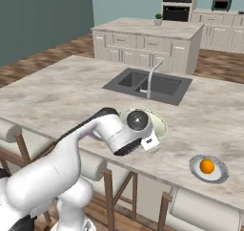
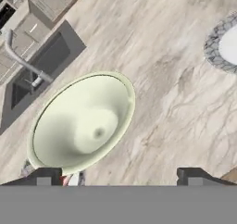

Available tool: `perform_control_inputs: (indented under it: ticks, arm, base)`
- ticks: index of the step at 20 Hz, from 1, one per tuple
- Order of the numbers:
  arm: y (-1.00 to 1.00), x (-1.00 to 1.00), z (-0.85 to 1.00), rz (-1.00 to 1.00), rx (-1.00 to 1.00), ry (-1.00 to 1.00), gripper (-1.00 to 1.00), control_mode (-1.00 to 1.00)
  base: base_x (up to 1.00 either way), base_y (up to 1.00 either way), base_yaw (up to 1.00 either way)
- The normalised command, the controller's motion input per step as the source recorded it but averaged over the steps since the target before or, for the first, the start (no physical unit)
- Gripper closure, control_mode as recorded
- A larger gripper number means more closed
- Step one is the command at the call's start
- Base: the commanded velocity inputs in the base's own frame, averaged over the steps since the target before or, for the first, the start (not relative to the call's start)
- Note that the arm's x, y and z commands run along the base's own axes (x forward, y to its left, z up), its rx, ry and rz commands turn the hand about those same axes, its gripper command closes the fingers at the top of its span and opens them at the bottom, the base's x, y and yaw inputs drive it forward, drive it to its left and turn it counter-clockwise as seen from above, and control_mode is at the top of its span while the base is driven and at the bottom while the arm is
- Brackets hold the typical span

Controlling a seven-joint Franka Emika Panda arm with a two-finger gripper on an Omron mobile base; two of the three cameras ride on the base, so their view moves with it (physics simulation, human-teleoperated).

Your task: Take the smaller bowl and place it next to the appetizer plate on the dining counter , and place the larger bowl next to the plate with cooked food.

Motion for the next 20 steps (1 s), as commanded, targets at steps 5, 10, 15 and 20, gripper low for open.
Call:
perform_control_inputs:
  ticks: [5,10,15,20]
  arm:
    - [0.53,-0.52,0.44,-0.12,-0.43,0.36,-1.00,-1.00]
    - [0.87,-0.92,0.36,0.11,-0.29,-0.03,-1.00,-1.00]
    - [0.98,-0.64,0.01,0.29,-0.08,-0.10,-1.00,-1.00]
    - [0.62,-0.20,0.16,0.35,0.00,0.04,-1.00,-1.00]
  base:
    - [0.00,0.00,0.00]
    - [0.00,0.00,0.00]
    - [0.00,0.00,0.00]
    - [0.00,0.00,0.00]
